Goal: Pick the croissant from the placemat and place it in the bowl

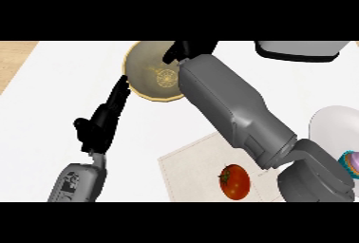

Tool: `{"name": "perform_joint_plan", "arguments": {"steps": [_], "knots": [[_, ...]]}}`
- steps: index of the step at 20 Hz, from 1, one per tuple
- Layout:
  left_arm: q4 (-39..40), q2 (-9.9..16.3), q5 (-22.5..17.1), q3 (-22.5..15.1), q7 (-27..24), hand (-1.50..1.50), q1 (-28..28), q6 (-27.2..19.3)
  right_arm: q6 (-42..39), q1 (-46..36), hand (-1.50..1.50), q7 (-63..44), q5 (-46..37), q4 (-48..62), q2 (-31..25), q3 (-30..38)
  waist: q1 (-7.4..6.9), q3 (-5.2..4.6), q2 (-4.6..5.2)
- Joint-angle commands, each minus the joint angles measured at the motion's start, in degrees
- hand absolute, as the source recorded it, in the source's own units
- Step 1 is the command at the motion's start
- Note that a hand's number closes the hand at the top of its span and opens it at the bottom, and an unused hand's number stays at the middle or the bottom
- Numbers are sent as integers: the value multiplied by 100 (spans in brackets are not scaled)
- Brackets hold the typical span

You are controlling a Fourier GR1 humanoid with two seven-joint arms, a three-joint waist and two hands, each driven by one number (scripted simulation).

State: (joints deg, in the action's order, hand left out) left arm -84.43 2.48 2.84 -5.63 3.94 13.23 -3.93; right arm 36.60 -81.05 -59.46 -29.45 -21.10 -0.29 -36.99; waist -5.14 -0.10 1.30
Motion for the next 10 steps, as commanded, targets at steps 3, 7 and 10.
{"name": "perform_joint_plan", "arguments": {"steps": [3,7,10], "knots": [[-185,193,-132,136,144,0,-9,176,474,702,-150,634,777,-587,28,354,45,7,-12],[-271,-106,92,-114,161,0,-53,-104,1152,662,-150,1191,868,-605,28,463,51,10,-5],[-64,46,-12,94,159,0,-41,-9,1852,604,-150,1039,649,-872,28,181,124,5,-45]]}}
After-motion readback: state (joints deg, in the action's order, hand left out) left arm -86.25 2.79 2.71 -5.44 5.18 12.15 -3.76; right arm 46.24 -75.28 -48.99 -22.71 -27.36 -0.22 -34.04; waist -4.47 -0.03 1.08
